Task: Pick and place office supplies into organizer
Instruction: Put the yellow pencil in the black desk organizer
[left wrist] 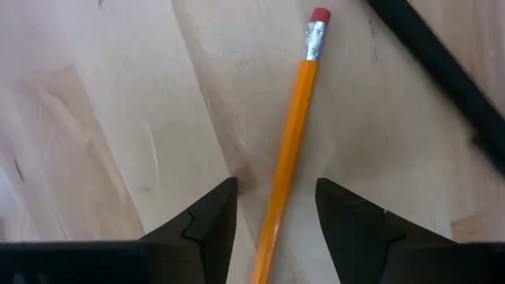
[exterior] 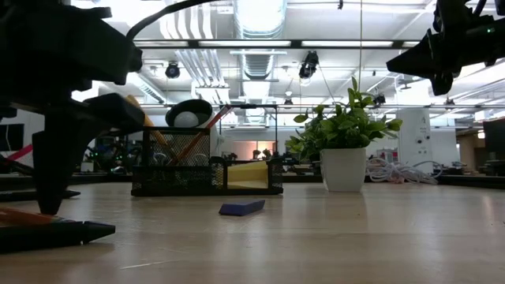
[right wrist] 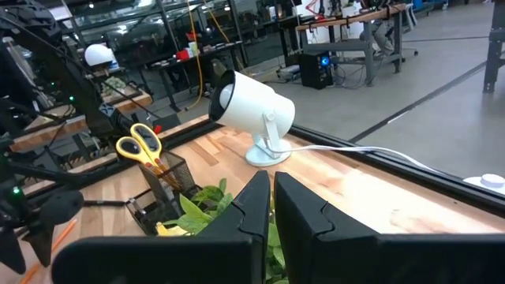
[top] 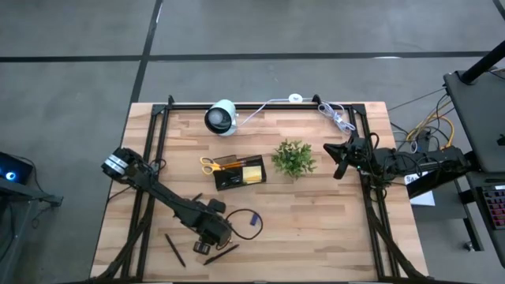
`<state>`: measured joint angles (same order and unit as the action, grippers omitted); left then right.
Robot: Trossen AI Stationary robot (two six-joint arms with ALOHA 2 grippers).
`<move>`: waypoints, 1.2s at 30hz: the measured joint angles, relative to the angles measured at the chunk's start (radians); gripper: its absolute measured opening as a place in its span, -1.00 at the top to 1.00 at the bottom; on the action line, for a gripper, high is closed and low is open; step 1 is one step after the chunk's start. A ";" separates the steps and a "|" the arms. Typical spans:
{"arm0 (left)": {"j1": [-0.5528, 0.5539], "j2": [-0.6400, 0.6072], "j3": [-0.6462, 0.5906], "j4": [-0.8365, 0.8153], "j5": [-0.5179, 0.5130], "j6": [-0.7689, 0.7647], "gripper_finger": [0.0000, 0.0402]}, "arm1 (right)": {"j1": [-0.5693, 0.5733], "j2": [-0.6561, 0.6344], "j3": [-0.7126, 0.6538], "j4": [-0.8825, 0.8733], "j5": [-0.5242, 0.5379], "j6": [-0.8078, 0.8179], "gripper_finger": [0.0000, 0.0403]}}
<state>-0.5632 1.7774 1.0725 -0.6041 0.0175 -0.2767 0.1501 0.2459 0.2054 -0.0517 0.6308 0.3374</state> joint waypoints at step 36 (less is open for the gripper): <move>-0.001 0.007 0.002 -0.008 0.005 0.028 0.95 | 0.000 0.000 0.000 0.001 0.000 0.002 0.94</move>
<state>-0.5638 1.7841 1.0742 -0.6126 0.0229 -0.2484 0.1501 0.2459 0.2054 -0.0509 0.6312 0.3397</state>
